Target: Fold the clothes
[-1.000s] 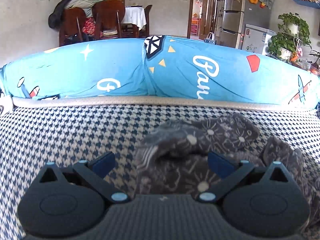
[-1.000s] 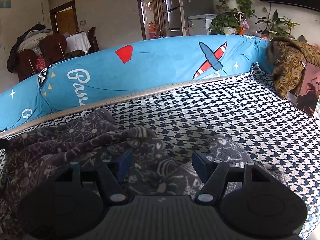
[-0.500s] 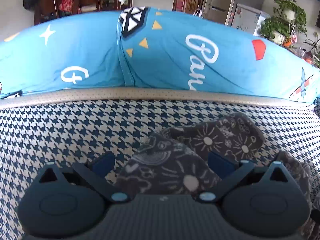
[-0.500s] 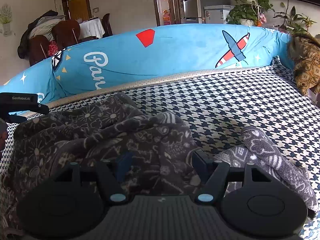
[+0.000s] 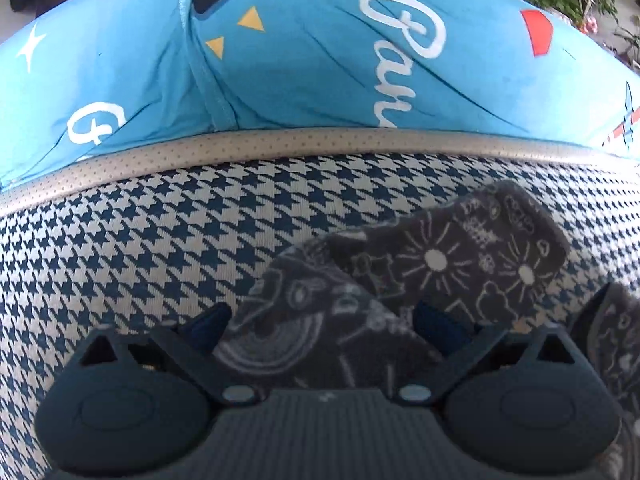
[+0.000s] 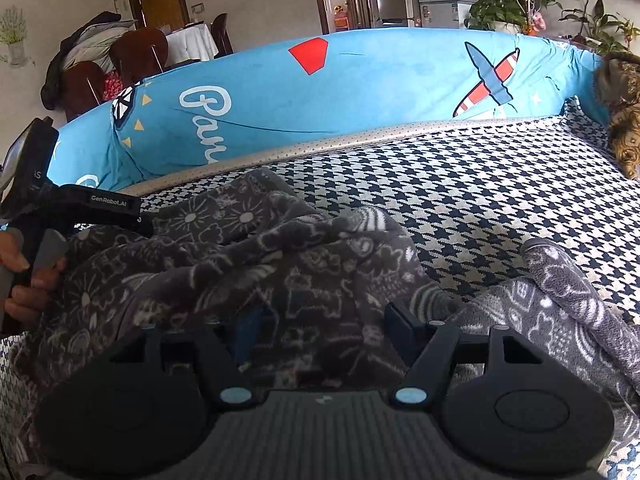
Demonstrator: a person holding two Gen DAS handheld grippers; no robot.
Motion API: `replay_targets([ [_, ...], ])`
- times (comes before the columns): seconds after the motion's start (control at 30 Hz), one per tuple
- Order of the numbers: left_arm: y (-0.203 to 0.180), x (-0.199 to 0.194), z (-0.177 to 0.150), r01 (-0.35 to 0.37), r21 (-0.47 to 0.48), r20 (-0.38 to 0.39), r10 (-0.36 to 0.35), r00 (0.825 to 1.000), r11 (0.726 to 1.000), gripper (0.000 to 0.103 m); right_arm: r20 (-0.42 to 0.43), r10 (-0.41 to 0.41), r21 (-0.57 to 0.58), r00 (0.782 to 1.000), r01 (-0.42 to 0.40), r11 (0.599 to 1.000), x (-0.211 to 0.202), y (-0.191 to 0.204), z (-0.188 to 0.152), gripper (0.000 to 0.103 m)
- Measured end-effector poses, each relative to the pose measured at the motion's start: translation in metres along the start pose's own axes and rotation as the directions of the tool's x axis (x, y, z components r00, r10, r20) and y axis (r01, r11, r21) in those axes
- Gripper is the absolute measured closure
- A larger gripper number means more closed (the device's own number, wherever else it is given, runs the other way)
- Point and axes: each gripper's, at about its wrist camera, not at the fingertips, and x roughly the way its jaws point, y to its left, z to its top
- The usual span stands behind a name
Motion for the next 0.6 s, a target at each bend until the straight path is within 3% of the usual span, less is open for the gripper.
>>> replay_targets([
  [0.1, -0.005, 0.001, -0.004, 0.008, 0.018, 0.001, -0.008, 1.0, 1.0, 0.038, -0.001, 0.001, 0.003, 1.0, -0.001, 1.0, 0.001, 0.0, 0.0, 0.035],
  [0.23, -0.009, -0.002, -0.009, 0.014, 0.009, 0.023, -0.014, 1.0, 1.0, 0.057, -0.004, 0.003, 0.018, 1.0, -0.003, 1.0, 0.001, -0.001, 0.0, 0.035],
  [0.33, -0.014, -0.01, -0.012, -0.006, 0.008, 0.063, 0.006, 0.998, 1.0, 0.08, -0.005, 0.005, 0.027, 1.0, -0.004, 1.0, 0.001, -0.001, 0.001, 0.035],
  [0.47, -0.019, -0.031, -0.015, -0.083, -0.009, 0.171, 0.083, 0.982, 0.997, 0.084, -0.003, 0.003, 0.032, 1.0, -0.003, 0.999, 0.002, -0.001, 0.001, 0.035],
  [0.6, -0.023, -0.054, -0.019, -0.196, -0.03, 0.272, 0.197, 0.942, 0.98, 0.084, 0.003, 0.002, 0.043, 1.0, -0.002, 0.999, 0.003, 0.0, 0.003, 0.035],
])
